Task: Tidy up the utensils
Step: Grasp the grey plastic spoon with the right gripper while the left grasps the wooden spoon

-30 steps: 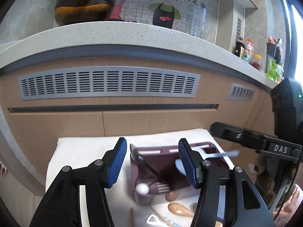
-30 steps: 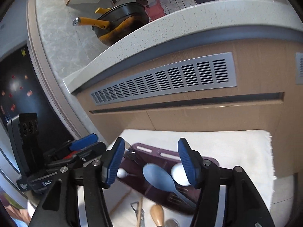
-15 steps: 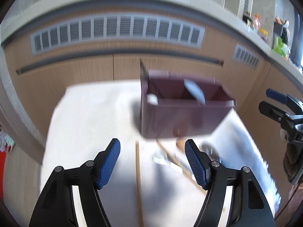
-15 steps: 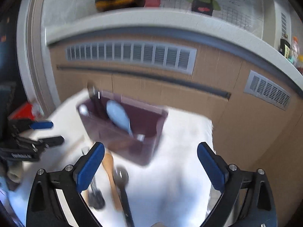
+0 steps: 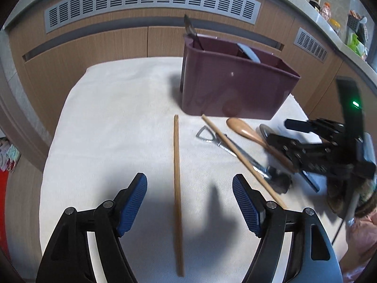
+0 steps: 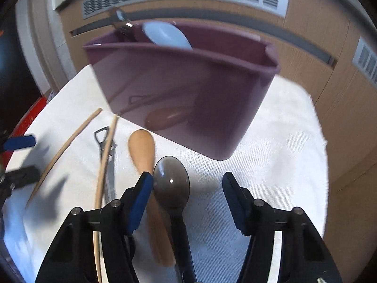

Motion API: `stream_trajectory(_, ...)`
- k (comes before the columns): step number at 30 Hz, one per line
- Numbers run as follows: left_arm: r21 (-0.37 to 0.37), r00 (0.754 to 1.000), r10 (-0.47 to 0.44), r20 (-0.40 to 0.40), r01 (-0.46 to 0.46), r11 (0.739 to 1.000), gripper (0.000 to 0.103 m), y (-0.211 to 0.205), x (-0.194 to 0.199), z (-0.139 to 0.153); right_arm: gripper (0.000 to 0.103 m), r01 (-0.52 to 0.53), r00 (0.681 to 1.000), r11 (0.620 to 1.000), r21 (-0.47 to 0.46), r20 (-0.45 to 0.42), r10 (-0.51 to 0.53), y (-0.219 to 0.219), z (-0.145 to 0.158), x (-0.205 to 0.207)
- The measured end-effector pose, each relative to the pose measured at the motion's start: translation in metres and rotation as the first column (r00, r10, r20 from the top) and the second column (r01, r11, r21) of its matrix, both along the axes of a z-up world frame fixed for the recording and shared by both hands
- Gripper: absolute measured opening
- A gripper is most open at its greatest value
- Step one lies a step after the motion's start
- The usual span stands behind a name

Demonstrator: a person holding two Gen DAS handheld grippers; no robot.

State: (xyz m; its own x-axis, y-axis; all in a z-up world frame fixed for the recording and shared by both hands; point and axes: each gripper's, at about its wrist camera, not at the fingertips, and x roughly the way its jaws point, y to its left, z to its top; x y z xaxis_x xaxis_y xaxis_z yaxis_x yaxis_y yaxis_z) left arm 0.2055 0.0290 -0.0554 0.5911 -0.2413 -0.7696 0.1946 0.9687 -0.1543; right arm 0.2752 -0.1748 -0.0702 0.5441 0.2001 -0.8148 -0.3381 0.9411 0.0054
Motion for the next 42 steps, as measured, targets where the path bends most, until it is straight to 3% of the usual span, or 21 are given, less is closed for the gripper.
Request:
stream_trajectory(3, -0.011, 1.000, 0.002, -0.016, -0.002, 1.000, 0.075, 0.001, 0.001, -0.002, 0.057, 0.004, 1.000, 0.999, 0.034, -0.020, -0.003, -0.004, 0.000, 0.001)
stream_trajectory(5, -0.027, 0.999, 0.001, -0.032, -0.002, 1.000, 0.075, -0.001, 0.005, -0.003, 0.043, -0.021, 0.999, 0.998, 0.051, -0.035, 0.023, -0.003, 0.001, -0.003)
stream_trajectory(6, -0.035, 0.999, -0.003, -0.039, 0.002, 0.999, 0.075, -0.003, 0.007, -0.003, 0.029, -0.033, 0.998, 0.997, 0.071, -0.051, 0.037, -0.003, 0.002, -0.005)
stream_trajectory(14, -0.113, 0.992, -0.092, -0.081, 0.083, 0.990, 0.075, -0.051, 0.035, 0.013, 0.029, 0.066, 0.997, 0.995, 0.079, -0.044, -0.063, -0.039, 0.005, -0.037)
stream_trajectory(18, -0.121, 0.988, -0.057, -0.147, 0.039, 0.992, 0.075, -0.078, 0.059, 0.008, 0.030, 0.159, 0.987, 0.983, 0.093, 0.020, -0.161, -0.070, 0.012, -0.058)
stream_trajectory(21, -0.037, 0.985, 0.038, -0.167, -0.045, 0.998, 0.075, -0.099, 0.076, -0.004, 0.030, 0.191, 0.979, 0.974, 0.118, 0.049, -0.198, -0.086, 0.014, -0.068)
stream_trajectory(23, 0.066, 0.992, 0.061, -0.115, -0.053, 0.996, 0.075, -0.119, 0.078, -0.008, 0.030, 0.206, 0.975, 0.969, 0.134, 0.052, -0.215, -0.092, 0.013, -0.070)
stream_trajectory(27, 0.233, 0.999, 0.034, -0.041, -0.024, 0.972, 0.075, -0.149, 0.072, -0.016, 0.035, 0.231, 0.971, 0.958, 0.170, 0.029, -0.239, -0.104, 0.009, -0.074)
stream_trajectory(30, 0.298, 1.000, -0.017, -0.026, 0.024, 0.954, 0.076, -0.153, 0.061, -0.022, 0.047, 0.234, 0.970, 0.956, 0.175, 0.026, -0.242, -0.105, 0.008, -0.076)
stream_trajectory(33, 0.312, 0.998, -0.065, -0.013, 0.066, 0.948, 0.081, -0.134, 0.045, -0.024, 0.067, 0.236, 0.968, 0.959, 0.159, 0.050, -0.246, -0.100, 0.011, -0.081)
stream_trajectory(38, 0.288, 0.994, -0.102, -0.035, 0.107, 0.952, 0.083, -0.092, 0.030, -0.022, 0.072, 0.239, 0.965, 0.960, 0.147, 0.075, -0.251, -0.094, 0.012, -0.084)
stream_trajectory(42, 0.114, 0.990, -0.105, -0.097, 0.116, 0.987, 0.081, -0.070, 0.041, -0.014, 0.074, 0.238, 0.963, 0.962, 0.131, 0.097, -0.251, -0.088, 0.015, -0.090)
